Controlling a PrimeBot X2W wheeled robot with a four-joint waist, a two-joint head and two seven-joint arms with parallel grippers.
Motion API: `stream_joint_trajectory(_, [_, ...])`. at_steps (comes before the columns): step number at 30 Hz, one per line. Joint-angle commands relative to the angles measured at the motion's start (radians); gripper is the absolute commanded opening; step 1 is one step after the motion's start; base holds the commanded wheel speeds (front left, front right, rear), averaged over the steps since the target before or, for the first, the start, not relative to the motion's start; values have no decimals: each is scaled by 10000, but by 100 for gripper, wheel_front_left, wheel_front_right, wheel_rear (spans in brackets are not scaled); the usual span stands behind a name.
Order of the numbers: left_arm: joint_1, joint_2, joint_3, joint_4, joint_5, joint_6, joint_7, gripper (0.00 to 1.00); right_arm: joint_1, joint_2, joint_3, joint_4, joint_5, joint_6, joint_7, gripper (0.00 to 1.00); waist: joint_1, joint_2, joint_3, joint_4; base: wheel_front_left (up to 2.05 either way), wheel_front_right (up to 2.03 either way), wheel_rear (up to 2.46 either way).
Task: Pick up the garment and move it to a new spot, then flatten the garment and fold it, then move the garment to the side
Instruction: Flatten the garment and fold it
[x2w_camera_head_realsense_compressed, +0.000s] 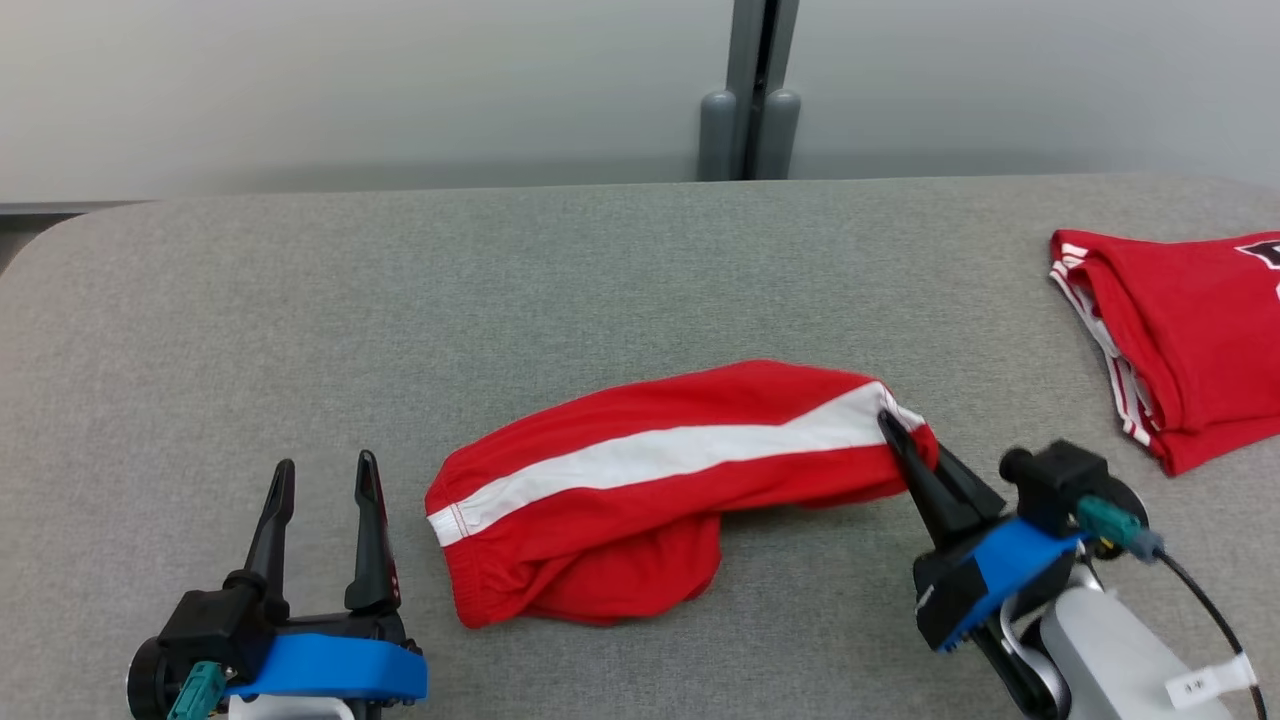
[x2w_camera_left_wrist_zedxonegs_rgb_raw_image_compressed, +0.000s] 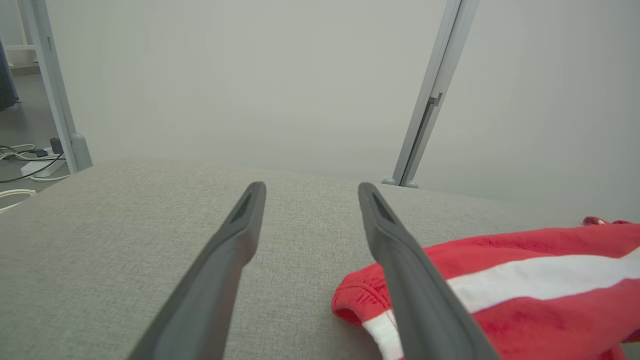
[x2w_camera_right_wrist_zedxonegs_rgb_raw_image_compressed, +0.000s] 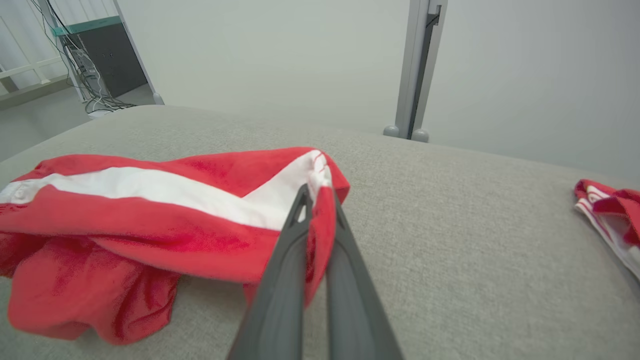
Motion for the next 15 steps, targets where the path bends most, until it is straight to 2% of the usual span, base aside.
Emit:
stream_joint_trajectory(1, [102,-3,76,30,58,-42,-45,100,481,-131,-143,-336,-63,-1,-42,0,1,0,-186,-241,0,0,0])
stream_joint_trajectory(7, [222,0,72,112,149,-148,-45,100,2757,-26,-799,-2004,-300,1,499,0,1,0,-368,-506,0,0,0])
stream_joint_trajectory(11, [196,0,75,162,200,-190,-45,100,3777,312,-1327,-2469,-482,1,810,0,1,0,-453,-550,0,0,0])
stream_joint_trajectory(12, [203,-2,83,167,215,-208,-45,100,3916,392,-1463,-2520,-604,1,831,95,1,0,-478,-562,0,0,0])
stream_joint_trajectory(13, [224,0,83,176,226,-220,-45,100,4034,462,-1604,-2580,-764,1,812,100,1,0,-500,-565,0,0,0])
stream_joint_trajectory(15, [262,-2,74,207,240,-234,-45,100,4227,677,-1918,-2606,-896,1,802,100,1,0,-564,-552,0,0,0])
